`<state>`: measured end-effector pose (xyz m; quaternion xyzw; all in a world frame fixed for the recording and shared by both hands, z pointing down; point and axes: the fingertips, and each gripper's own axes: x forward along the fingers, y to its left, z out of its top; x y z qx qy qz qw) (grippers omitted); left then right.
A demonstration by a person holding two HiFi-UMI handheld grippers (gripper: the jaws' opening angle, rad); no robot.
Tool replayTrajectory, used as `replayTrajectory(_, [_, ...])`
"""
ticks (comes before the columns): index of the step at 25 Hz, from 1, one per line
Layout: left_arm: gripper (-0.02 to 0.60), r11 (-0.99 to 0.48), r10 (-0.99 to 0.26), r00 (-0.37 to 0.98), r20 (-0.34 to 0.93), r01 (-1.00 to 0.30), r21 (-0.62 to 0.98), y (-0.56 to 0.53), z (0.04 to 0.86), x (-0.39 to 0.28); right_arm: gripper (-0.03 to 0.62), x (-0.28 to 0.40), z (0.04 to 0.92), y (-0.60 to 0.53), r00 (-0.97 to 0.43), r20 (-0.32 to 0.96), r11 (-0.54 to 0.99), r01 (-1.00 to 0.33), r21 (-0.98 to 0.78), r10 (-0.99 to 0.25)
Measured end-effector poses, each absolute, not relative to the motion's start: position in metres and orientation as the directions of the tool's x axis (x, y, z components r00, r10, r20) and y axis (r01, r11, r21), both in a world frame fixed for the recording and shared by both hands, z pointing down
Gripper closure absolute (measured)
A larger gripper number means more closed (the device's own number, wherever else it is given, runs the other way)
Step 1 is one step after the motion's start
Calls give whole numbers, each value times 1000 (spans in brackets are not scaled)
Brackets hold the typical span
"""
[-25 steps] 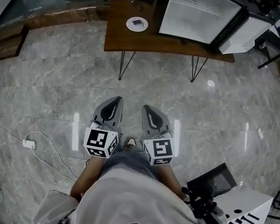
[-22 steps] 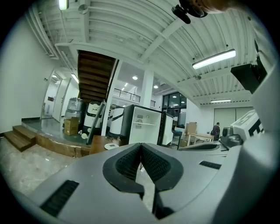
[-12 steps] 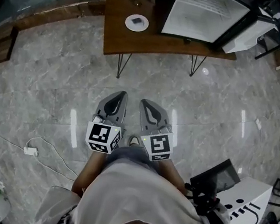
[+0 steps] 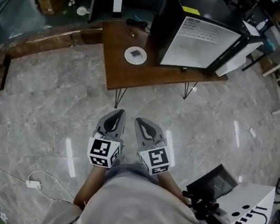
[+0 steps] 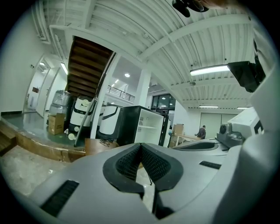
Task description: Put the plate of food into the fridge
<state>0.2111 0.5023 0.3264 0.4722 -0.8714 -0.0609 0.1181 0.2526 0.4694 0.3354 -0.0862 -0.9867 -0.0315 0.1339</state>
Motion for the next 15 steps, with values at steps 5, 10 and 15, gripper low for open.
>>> replayTrajectory(5, [563,517,-856,-499,137,-824,233,538,314,174,576,218,316,502,-960,257,988,135,76,112])
replayTrajectory(10, [563,499,-867,-479,139,-829,254,558,322,138,576,186,320,515,-966,248,994,91,56,74])
replayTrajectory(15, [563,461,-887,-436,152,-847,266,547,336,100,576,144,332,505,-963,269,998,42,37,30])
